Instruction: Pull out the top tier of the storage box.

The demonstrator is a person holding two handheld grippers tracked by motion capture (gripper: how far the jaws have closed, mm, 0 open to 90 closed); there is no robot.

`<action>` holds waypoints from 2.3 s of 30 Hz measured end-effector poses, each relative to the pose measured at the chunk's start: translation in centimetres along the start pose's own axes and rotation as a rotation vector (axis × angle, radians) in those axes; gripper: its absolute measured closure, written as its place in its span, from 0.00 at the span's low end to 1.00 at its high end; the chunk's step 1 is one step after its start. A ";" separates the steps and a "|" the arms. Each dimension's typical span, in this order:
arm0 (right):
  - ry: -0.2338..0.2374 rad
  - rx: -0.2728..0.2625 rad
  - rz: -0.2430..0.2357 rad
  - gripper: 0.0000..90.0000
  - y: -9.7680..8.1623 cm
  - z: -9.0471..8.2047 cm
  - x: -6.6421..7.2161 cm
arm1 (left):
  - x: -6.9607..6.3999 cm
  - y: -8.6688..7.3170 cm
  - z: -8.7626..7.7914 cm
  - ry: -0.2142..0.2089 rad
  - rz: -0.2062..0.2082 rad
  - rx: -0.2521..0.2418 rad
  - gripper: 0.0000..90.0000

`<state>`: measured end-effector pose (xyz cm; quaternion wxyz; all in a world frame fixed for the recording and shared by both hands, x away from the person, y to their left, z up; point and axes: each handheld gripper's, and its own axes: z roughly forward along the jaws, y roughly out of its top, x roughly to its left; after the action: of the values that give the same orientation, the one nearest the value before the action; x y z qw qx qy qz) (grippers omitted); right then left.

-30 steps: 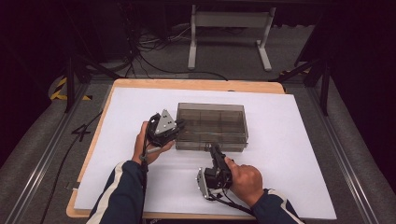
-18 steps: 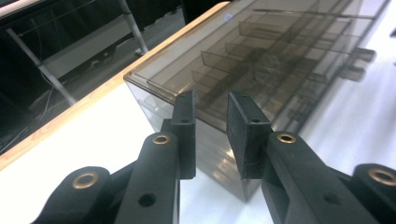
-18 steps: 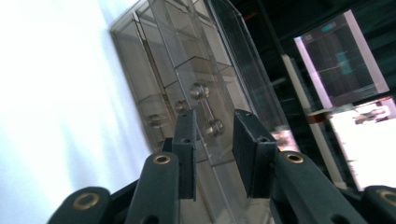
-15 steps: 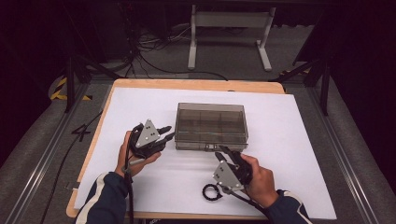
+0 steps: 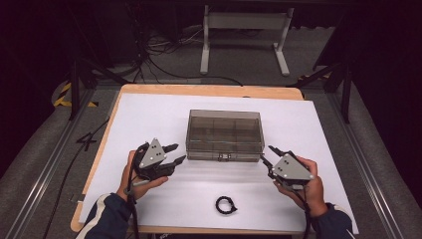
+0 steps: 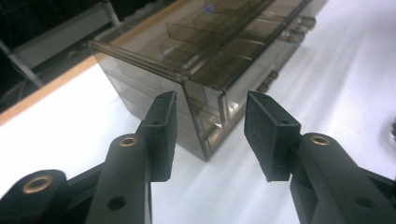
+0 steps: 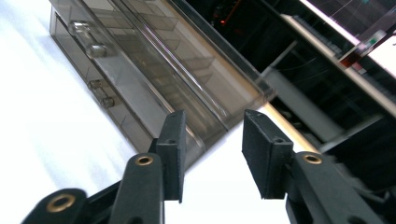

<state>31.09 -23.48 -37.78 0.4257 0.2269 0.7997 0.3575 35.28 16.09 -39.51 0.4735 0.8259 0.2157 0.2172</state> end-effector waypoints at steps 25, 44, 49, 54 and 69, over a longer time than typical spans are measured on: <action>0.237 -0.024 0.182 0.74 -3.1 2.6 -1.8 | -0.5 -0.5 2.0 -0.042 -0.008 0.024 0.73; 0.317 -0.051 0.199 0.93 -3.4 2.0 -2.0 | -0.6 -0.7 1.8 -0.058 0.015 0.044 0.89; 0.348 -0.058 0.182 0.94 -3.4 1.5 -1.7 | -0.7 -0.9 1.4 -0.066 0.019 0.045 0.90; 0.364 -0.058 0.175 0.94 -3.5 1.1 -1.6 | -1.0 -0.9 1.1 -0.073 0.040 0.058 0.91; 0.391 -0.055 0.160 0.95 -3.7 -0.2 -0.7 | -2.2 -1.3 0.1 -0.087 0.063 0.077 0.91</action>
<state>31.04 -26.42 -40.20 0.2387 0.2046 0.8364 0.4490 33.36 15.41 -41.00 0.4434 0.8585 0.1770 0.1872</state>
